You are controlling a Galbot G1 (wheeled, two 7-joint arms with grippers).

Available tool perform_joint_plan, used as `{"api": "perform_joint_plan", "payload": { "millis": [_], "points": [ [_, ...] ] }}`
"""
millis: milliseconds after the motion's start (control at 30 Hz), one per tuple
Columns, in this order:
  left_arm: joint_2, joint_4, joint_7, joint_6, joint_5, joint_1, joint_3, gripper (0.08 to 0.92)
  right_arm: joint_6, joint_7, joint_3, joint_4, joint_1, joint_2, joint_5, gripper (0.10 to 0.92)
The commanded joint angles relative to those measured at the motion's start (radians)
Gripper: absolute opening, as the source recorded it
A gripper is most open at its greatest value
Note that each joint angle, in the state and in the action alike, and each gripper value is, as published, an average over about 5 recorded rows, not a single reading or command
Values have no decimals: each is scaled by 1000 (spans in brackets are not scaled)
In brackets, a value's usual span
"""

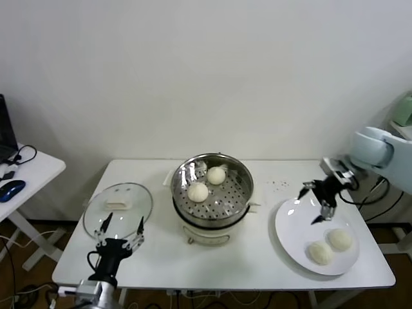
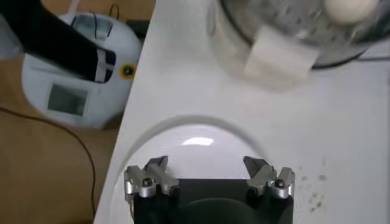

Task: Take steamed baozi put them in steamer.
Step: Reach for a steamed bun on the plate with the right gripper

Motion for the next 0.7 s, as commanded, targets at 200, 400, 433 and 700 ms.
{"api": "perform_joint_plan", "payload": {
  "millis": [200, 400, 433, 700],
  "points": [
    [-2, 24, 4, -19, 0, 11, -6, 823, 48, 37, 294, -40, -448, -90, -215, 823],
    [2, 29, 4, -19, -4, 17, -14, 823, 52, 58, 323, -85, -498, -36, -237, 823],
    [2, 29, 4, -19, -4, 18, -15, 823, 53, 61, 326, -92, -504, -27, -242, 823],
    [3, 37, 0, -21, -5, 22, -23, 823, 60, 73, 311, -123, -511, 23, -262, 823]
  ]
}}
